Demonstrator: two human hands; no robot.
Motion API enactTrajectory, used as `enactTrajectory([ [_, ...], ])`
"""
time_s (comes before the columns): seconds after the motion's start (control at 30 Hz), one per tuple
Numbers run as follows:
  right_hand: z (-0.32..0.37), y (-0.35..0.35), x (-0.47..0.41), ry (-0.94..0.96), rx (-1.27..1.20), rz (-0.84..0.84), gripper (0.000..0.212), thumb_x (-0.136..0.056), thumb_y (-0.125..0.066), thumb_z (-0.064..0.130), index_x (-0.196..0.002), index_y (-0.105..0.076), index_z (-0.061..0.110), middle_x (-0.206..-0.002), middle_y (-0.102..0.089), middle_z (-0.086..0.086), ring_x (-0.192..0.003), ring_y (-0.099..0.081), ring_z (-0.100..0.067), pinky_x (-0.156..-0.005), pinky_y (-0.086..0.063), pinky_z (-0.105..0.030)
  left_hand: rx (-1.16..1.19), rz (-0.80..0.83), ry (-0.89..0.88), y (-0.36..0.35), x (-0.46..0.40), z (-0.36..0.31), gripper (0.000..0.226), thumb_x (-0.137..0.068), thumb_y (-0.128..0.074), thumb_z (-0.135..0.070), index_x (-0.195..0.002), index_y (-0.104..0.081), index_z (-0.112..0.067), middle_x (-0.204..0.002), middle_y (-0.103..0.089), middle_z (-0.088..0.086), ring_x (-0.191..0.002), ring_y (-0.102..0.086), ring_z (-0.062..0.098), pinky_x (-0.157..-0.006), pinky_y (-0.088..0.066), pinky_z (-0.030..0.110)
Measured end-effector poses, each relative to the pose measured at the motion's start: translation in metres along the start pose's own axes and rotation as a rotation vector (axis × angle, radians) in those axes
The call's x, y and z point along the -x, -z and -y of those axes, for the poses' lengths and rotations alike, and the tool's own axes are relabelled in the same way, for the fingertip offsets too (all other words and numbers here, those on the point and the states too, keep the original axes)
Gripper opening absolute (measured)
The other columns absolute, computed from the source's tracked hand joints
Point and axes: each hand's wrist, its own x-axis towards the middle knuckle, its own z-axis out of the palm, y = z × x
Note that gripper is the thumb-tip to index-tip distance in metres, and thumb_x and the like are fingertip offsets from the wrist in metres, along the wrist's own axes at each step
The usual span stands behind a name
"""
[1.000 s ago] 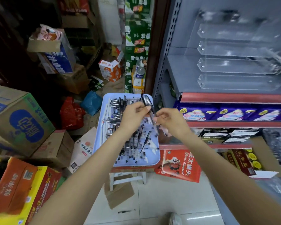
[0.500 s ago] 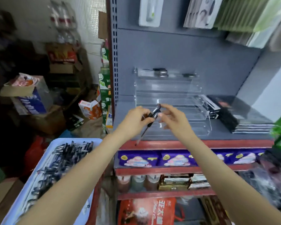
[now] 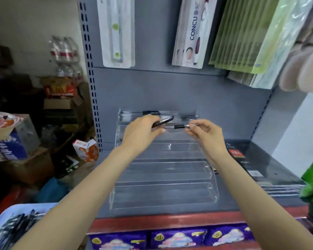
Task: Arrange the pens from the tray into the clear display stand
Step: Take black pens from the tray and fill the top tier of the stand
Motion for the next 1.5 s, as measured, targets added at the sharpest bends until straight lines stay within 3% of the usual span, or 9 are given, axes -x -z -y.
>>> enactTrajectory([
  [0.33,-0.01,0.033,-0.08,0.012,-0.069,-0.034,0.01,-0.086,-0.06,-0.003,-0.085,-0.065,0.006,-0.072,-0.069,-0.005,-0.07,-0.069,-0.015,-0.07,-0.055,-0.018,-0.052,0.008,-0.041,-0.033,-0.082,-0.015,0.009,-0.089,-0.059,-0.032,-0.095,-0.066,-0.03,-0.096,-0.064,-0.006,-0.093,-0.058,0.02,-0.067,-0.036,0.028],
  [0.47,-0.023,0.049,-0.106,-0.008,0.18,-0.031,0.011,-0.084,-0.065,0.004,-0.093,-0.064,0.01,-0.088,-0.067,-0.01,-0.082,-0.065,-0.018,-0.085,-0.053,-0.03,-0.117,-0.021,-0.015,-0.041,-0.098,-0.015,0.011,-0.092,-0.056,-0.026,-0.095,-0.067,-0.027,-0.087,-0.057,-0.008,-0.088,-0.058,0.02,-0.064,-0.035,0.028],
  [0.57,-0.033,0.063,-0.121,-0.075,0.531,0.025,0.047,-0.083,-0.069,0.014,-0.126,-0.052,0.007,-0.12,-0.059,-0.012,-0.109,-0.057,-0.021,-0.1,-0.044,-0.033,-0.22,0.001,0.067,-0.046,-0.11,-0.01,0.012,-0.092,-0.057,-0.024,-0.096,-0.068,-0.022,-0.094,-0.066,0.0,-0.09,-0.061,0.025,-0.065,-0.037,0.028],
  [0.67,-0.041,0.069,-0.129,-0.158,0.593,0.162,0.065,-0.083,-0.069,0.013,-0.14,-0.037,0.008,-0.134,-0.05,-0.012,-0.12,-0.051,-0.022,-0.102,-0.04,-0.03,-0.259,0.068,0.154,-0.053,-0.119,-0.007,0.013,-0.091,-0.058,-0.024,-0.098,-0.069,-0.022,-0.099,-0.069,0.005,-0.094,-0.063,0.028,-0.068,-0.04,0.029],
  [0.9,-0.041,0.069,-0.137,-0.132,0.584,0.233,0.048,-0.084,-0.064,0.0,-0.13,-0.051,0.004,-0.127,-0.06,-0.012,-0.112,-0.059,-0.022,-0.095,-0.041,-0.023,-0.212,0.193,0.159,-0.063,-0.132,-0.013,0.019,-0.093,-0.054,-0.026,-0.103,-0.07,-0.023,-0.104,-0.068,0.001,-0.098,-0.061,0.027,-0.071,-0.042,0.028],
  [1.03,-0.042,0.07,-0.136,-0.108,0.595,0.247,0.047,-0.085,-0.063,0.002,-0.13,-0.052,0.009,-0.126,-0.06,-0.008,-0.111,-0.06,-0.02,-0.101,-0.042,-0.029,-0.228,0.281,0.126,-0.069,-0.131,-0.016,0.026,-0.093,-0.049,-0.034,-0.092,-0.067,-0.015,-0.08,-0.063,0.002,-0.081,-0.059,0.025,-0.064,-0.041,0.027],
  [1.27,-0.042,0.071,-0.135,-0.106,0.596,0.255,0.048,-0.086,-0.062,0.006,-0.132,-0.051,0.014,-0.126,-0.06,-0.004,-0.107,-0.062,-0.019,-0.102,-0.044,-0.032,-0.284,0.19,0.094,-0.072,-0.126,-0.022,0.026,-0.092,-0.044,-0.036,-0.094,-0.06,-0.015,-0.084,-0.064,0.004,-0.078,-0.055,0.025,-0.061,-0.032,0.027],
  [1.37,-0.042,0.072,-0.134,-0.113,0.615,0.255,0.049,-0.087,-0.062,0.006,-0.134,-0.05,0.015,-0.127,-0.06,-0.003,-0.107,-0.062,-0.018,-0.102,-0.044,-0.032,-0.17,0.201,0.126,-0.072,-0.127,-0.028,0.021,-0.097,-0.033,-0.034,-0.109,-0.041,-0.018,-0.085,-0.054,0.003,-0.078,-0.047,0.025,-0.066,-0.032,0.032],
  [1.5,-0.041,0.072,-0.133,-0.125,0.618,0.261,0.05,-0.086,-0.063,0.006,-0.134,-0.049,0.015,-0.127,-0.06,-0.004,-0.108,-0.062,-0.018,-0.103,-0.044,-0.033,0.099,0.257,0.073,-0.075,-0.135,-0.03,0.006,-0.099,-0.032,-0.019,-0.097,-0.031,-0.013,-0.082,-0.041,0.001,-0.077,-0.039,0.02,-0.06,-0.029,0.029],
])
